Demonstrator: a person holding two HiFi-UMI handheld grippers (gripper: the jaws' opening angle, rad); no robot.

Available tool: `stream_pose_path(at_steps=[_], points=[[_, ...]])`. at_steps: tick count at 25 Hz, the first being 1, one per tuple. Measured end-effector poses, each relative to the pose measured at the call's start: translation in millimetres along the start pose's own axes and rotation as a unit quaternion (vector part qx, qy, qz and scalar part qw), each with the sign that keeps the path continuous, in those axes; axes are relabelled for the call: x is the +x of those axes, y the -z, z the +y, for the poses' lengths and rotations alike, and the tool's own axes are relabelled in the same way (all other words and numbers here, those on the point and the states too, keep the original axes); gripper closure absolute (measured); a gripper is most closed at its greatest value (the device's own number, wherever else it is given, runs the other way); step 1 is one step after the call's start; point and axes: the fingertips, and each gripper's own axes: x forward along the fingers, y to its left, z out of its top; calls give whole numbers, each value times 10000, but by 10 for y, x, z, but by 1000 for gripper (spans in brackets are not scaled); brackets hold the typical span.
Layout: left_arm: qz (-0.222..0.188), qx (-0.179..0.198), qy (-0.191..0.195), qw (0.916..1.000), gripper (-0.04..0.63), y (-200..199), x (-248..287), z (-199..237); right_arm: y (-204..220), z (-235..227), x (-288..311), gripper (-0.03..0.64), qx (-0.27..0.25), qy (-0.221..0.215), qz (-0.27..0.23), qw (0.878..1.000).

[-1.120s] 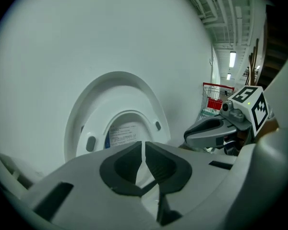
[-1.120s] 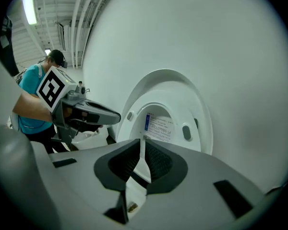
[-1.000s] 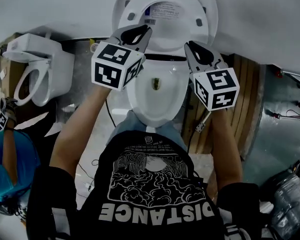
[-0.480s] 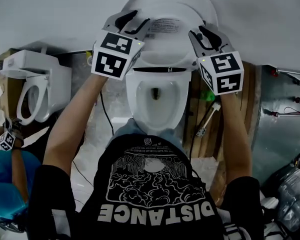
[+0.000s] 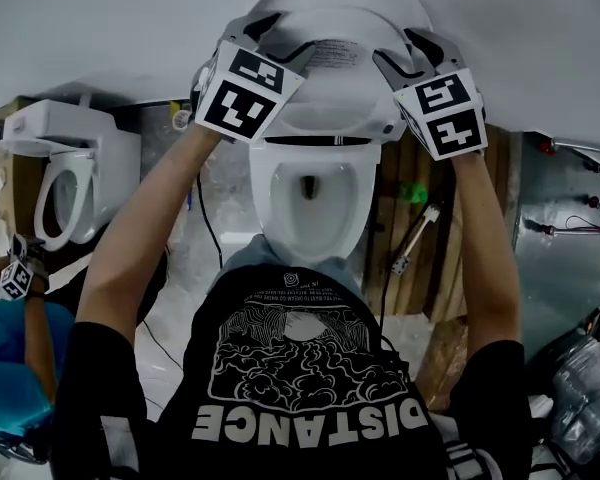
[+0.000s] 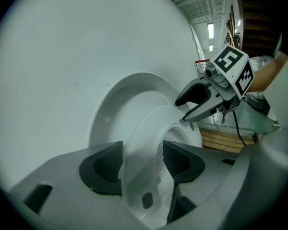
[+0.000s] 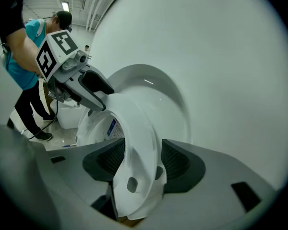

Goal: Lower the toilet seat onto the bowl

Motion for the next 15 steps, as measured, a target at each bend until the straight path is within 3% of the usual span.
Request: stream_pose_path(at_steps=[11,15], points=[[257,-211,87,9994,316,43,120,-29,90,68,169,371,-167,-590,170,9980],[356,-103,85,9993,318,35,104,-37,100,76,123,371,-310,-771,271,9962]])
